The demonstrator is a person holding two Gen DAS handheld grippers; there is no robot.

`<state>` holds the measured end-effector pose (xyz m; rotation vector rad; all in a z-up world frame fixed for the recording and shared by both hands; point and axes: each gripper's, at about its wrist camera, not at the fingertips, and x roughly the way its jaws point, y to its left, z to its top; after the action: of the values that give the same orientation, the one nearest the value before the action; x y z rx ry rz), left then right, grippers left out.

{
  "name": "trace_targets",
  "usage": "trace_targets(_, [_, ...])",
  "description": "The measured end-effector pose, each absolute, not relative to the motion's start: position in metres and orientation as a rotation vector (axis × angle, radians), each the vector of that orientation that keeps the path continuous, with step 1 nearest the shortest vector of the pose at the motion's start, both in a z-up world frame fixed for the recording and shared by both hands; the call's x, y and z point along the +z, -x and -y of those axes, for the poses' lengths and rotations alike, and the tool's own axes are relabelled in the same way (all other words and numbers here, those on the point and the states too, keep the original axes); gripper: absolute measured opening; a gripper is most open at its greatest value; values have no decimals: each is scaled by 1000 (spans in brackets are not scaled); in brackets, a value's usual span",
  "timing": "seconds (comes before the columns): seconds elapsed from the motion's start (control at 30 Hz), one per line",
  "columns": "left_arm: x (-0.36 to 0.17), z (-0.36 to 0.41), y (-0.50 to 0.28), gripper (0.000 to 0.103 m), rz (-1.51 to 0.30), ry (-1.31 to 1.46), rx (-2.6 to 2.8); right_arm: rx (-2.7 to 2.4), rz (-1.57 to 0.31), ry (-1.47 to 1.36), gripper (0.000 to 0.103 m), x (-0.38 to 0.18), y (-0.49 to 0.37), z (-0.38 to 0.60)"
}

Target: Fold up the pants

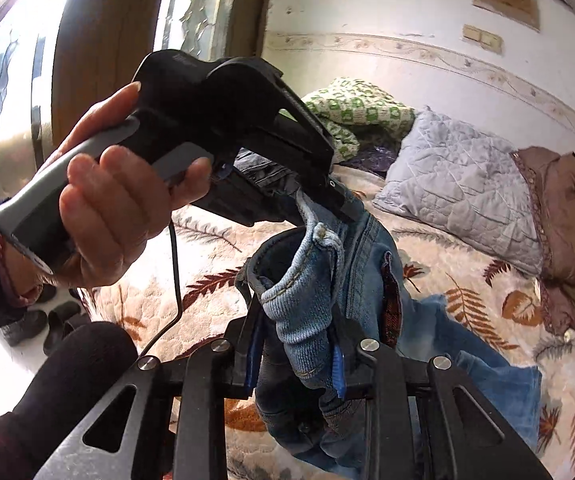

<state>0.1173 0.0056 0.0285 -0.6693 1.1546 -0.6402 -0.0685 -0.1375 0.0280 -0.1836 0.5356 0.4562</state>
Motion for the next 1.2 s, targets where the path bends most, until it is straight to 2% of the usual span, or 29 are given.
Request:
trace_targets(0.17, [39,104,-125,23,-1223,461,-718,373,-597,-111,27,25,66,233])
trace_targets(0.37, [-7,224,-129,31,-1384,205,-679,266,-750,-532,31,-30,58,341])
trace_targets(0.5, [-28,254,-125,34,-1442,125,-617,231,-808,-758,44,-66,60,387])
trace_targets(0.63, [2,245,-118,37,-1430,151,-734,266,-772,-840,48,-67,77,410])
trace_targets(0.7, [28,233,-117,47,-1376,140,-784,264,-739,-855,53,-63,89,420])
trace_targets(0.77, [52,219,-122,78,-1305,119,-788,262,-710,-895,58,-63,97,429])
trace_targets(0.8, [58,215,-127,84,-1282,96,-779,258,-700,-918,62,-64,100,433])
trace_targets(1.0, [35,233,-160,86,-1411,-110,-813,297,-706,-1066,64,-78,89,438])
trace_targets(1.2, [36,257,-156,86,-1359,-338,-963,322,-738,-1209,66,-87,112,440])
